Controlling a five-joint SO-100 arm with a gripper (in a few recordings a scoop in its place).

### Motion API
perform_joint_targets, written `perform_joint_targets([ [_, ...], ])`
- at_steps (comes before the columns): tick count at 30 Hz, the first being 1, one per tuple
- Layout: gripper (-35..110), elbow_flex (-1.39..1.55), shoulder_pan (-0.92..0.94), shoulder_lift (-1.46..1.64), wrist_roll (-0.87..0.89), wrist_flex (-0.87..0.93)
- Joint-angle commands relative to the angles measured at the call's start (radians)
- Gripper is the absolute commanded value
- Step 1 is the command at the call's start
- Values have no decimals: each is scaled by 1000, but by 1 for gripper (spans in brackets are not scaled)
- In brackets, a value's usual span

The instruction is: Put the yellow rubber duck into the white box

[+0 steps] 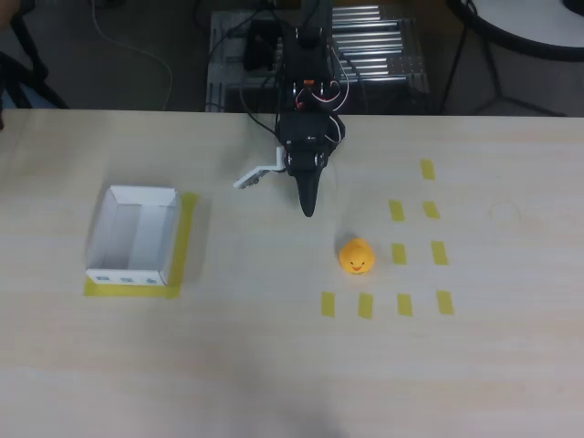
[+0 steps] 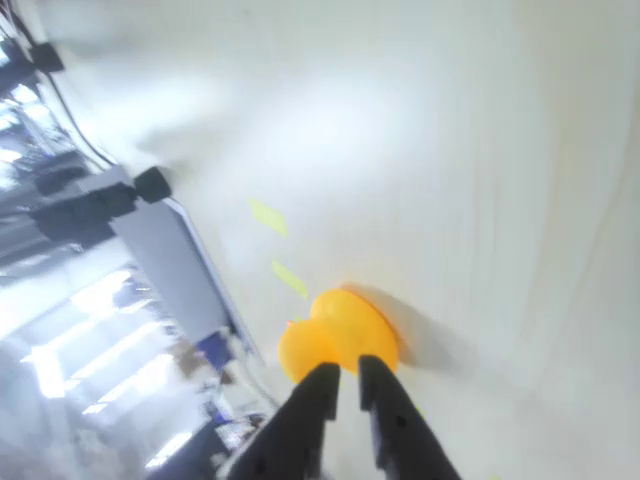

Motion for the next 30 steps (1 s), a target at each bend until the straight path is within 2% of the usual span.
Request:
perform_joint_targets([
  [1, 0, -414, 17, -337, -235, 9],
  [3, 5, -638, 14, -538, -476, 127],
  [6, 20, -894, -15, -799, -574, 253],
  [10, 36, -1086, -54, -1037, -713, 360],
  [18, 44, -1339, -238, -1420, -736, 545],
  [22, 44, -1410, -276, -1568, -709, 546],
  [30, 42, -1439, -299, -1733, -675, 440],
])
